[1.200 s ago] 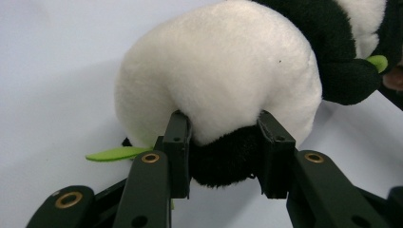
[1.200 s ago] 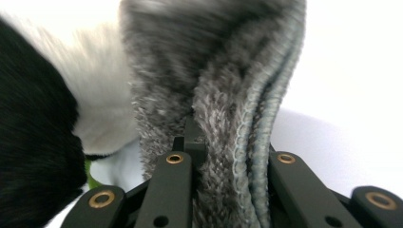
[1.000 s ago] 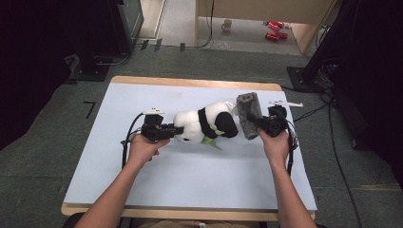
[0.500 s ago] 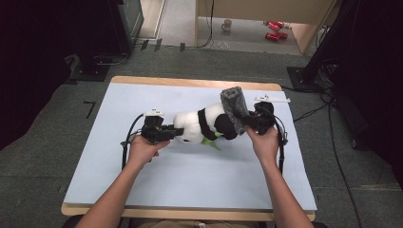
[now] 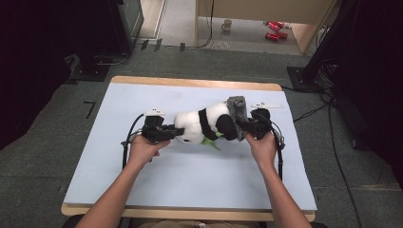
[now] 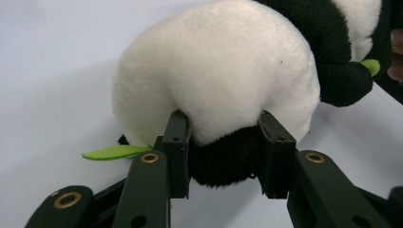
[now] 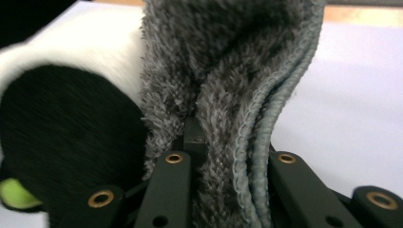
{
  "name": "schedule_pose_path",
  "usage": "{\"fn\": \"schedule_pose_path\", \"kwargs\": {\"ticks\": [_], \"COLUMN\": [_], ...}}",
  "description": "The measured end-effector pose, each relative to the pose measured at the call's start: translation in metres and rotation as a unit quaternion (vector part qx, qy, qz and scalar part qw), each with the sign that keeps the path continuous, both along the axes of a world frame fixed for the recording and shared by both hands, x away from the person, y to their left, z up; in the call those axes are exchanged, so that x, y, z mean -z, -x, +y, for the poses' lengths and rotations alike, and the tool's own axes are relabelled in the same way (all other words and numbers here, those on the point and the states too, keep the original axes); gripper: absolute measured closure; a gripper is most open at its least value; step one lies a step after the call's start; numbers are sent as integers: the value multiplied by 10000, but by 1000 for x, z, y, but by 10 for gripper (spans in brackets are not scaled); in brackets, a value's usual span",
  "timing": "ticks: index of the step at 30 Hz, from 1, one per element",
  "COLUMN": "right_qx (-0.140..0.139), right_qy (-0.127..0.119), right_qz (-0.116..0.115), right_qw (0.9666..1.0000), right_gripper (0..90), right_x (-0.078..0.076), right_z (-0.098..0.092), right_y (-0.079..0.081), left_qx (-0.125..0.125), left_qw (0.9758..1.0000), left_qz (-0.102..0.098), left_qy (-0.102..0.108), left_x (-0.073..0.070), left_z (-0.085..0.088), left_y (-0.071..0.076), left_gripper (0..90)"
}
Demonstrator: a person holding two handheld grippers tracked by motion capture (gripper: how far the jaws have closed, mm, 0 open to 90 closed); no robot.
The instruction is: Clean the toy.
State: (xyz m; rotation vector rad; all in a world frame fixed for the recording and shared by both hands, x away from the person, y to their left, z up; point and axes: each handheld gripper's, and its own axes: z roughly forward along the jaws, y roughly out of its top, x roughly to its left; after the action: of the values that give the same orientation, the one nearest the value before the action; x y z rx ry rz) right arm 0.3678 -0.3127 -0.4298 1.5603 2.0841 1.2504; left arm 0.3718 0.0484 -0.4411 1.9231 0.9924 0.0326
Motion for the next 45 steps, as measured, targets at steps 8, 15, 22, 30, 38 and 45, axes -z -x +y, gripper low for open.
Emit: {"fn": "schedule_pose_path", "kwargs": {"ticks": [8,15,22,30,38,45], "right_qx": [-3,-45,252,289,-332,-976], "right_qy": [264,219,164,-268,-382,-445], "right_qz": [472,688,354,-258,-571,-442], "right_qw": [9985,9974,9989,9989,9971,9932], "right_gripper": [781,778,778,777,774,775], "right_x": [21,28,3,-37,-73,-75], "right_z": [3,-2,-24,-33,5,50], "right_y": [-4,-6,-2,11,26,36], "left_qx": [-8,1,-14,-46,-89,-54], "left_qw": [10000,10000,9999,10000,9999,9998], "left_qz": [45,42,111,86,73,12], "left_qy": [54,-11,39,-6,-24,-167], "left_x": [-1,-4,-5,-6,-10,-15], "left_z": [1,0,2,-1,-3,-9], "left_y": [-3,-4,-5,-3,-1,4], "left_gripper": [626,626,626,625,623,627]}}
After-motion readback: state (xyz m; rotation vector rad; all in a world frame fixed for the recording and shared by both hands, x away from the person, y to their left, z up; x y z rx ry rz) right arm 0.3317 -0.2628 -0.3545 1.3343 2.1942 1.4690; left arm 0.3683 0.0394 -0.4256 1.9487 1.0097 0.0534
